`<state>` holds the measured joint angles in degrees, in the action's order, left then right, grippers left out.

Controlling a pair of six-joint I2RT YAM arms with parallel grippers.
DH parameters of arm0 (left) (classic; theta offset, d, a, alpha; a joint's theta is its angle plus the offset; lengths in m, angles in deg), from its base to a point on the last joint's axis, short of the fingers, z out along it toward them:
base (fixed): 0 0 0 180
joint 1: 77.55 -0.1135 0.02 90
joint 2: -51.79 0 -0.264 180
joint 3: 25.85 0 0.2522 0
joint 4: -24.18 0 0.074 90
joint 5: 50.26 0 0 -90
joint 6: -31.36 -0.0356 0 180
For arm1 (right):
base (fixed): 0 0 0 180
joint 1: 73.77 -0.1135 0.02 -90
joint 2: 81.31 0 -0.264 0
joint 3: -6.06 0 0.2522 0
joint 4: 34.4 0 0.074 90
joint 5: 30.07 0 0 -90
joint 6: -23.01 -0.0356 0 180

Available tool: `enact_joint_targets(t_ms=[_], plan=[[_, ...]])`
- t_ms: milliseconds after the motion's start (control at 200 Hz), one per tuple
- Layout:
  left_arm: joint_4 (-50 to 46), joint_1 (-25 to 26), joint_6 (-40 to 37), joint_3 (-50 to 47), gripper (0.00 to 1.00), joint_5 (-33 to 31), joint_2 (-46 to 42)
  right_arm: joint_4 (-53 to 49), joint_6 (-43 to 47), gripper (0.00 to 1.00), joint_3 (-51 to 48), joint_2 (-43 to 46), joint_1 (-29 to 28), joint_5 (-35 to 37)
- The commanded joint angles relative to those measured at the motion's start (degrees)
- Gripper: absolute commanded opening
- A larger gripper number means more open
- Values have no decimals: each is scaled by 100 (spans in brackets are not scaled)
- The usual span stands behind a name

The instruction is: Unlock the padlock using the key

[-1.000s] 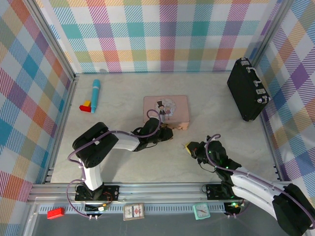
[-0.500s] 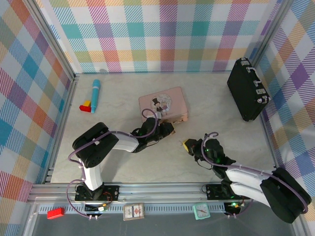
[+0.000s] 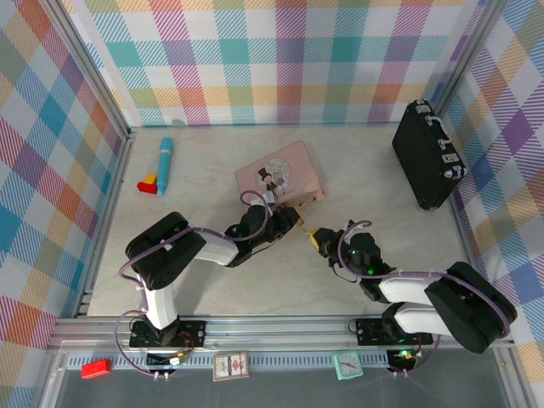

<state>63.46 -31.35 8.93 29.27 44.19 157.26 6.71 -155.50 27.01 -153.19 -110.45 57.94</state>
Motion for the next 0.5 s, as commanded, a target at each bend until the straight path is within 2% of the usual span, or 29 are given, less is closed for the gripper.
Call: enact_joint_targets(t_ms=[0,235,495], plan=[[655,41,691,-71,0,391,81,806,109,0,161,-283,63,16],[585,40,722,-32,0,395,43,1680,20,0,165,-939,282,-120],[521,40,717,-14,0,355,35,1648,-35,0,187,-872,333,-211]])
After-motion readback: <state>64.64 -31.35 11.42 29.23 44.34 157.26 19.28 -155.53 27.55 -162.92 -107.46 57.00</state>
